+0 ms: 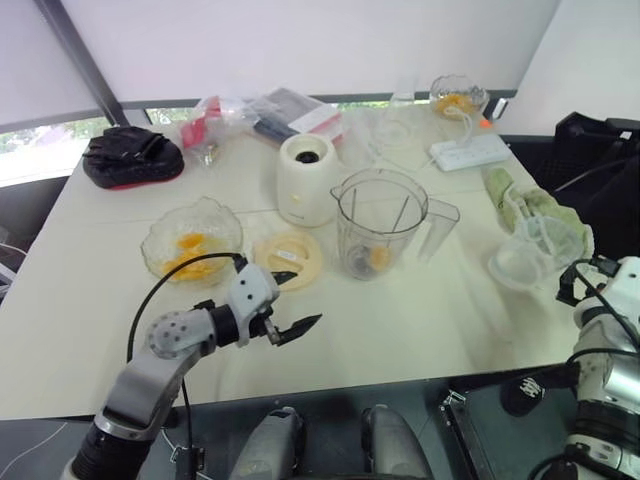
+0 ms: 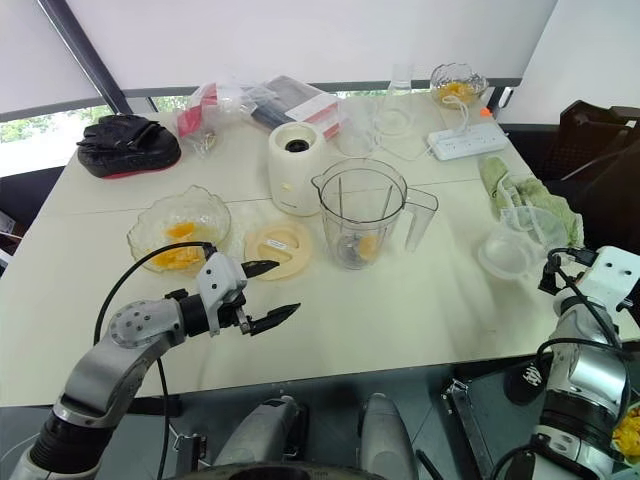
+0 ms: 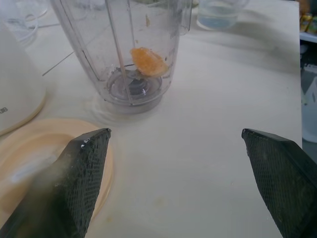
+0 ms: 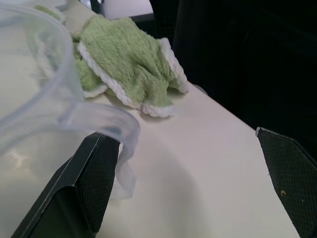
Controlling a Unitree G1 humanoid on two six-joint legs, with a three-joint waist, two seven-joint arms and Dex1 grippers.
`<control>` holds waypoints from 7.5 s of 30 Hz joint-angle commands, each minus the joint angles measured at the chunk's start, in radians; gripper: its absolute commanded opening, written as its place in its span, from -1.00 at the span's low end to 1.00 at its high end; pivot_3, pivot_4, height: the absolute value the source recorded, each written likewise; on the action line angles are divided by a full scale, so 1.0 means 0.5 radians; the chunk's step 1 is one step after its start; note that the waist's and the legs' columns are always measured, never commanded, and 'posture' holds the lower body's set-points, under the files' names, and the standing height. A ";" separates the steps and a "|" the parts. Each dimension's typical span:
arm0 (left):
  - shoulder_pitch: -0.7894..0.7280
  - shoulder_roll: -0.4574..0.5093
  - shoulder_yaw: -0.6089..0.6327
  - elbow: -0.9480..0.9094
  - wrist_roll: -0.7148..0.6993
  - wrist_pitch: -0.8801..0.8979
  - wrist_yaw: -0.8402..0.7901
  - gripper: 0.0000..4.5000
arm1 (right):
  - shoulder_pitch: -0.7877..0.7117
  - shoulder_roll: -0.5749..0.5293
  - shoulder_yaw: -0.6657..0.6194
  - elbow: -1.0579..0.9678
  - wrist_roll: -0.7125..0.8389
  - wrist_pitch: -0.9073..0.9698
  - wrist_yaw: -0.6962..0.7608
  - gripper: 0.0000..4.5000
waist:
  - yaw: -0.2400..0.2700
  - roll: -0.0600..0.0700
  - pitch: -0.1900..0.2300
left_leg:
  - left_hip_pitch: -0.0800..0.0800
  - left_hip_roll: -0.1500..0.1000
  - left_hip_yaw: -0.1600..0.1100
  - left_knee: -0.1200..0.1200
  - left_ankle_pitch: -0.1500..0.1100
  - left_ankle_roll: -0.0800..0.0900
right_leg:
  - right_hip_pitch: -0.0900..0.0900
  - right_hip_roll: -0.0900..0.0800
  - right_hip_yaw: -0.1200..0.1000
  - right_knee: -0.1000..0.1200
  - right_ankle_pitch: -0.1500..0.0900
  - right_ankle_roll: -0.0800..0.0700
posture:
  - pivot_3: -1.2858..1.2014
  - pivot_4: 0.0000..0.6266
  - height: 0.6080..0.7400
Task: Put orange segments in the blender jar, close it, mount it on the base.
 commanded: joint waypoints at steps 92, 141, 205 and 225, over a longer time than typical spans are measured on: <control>-0.315 -0.121 0.062 0.377 -0.136 -0.198 -0.073 1.00 | -0.714 -0.192 0.444 -0.703 0.042 0.100 0.063 -0.99 | -0.011 0.018 0.006 | 0.001 0.000 0.001 -0.020 0.007 -0.011 | -0.007 0.000 0.001 -0.006 0.000 0.000 | 0.03 -0.52 1.00; -0.354 -0.159 -0.004 0.523 0.028 -0.384 -0.109 1.00 | -0.868 -0.657 1.014 -1.014 -0.353 0.003 1.005 -0.99 | -0.002 0.016 0.007 | -0.003 0.000 0.002 -0.024 0.008 -0.013 | -0.014 -0.001 0.001 -0.007 0.000 0.001 | 0.03 -0.52 1.00; -0.332 -0.148 -0.040 0.525 0.087 -0.407 -0.136 1.00 | -0.832 -0.587 0.934 -0.863 -0.666 -0.209 1.053 -0.99 | -0.001 0.014 0.009 | -0.003 0.000 0.002 -0.023 0.009 -0.014 | -0.014 -0.002 0.001 -0.006 0.000 0.001 | 0.03 -0.52 1.00; -0.313 -0.112 -0.036 0.496 0.069 -0.395 -0.146 1.00 | -0.873 0.184 -0.120 -0.653 0.003 0.620 0.119 -0.99 | -0.001 0.015 0.008 | -0.003 0.000 0.002 -0.023 0.009 -0.014 | -0.015 -0.002 0.001 -0.004 0.001 0.000 | 0.03 -0.52 1.00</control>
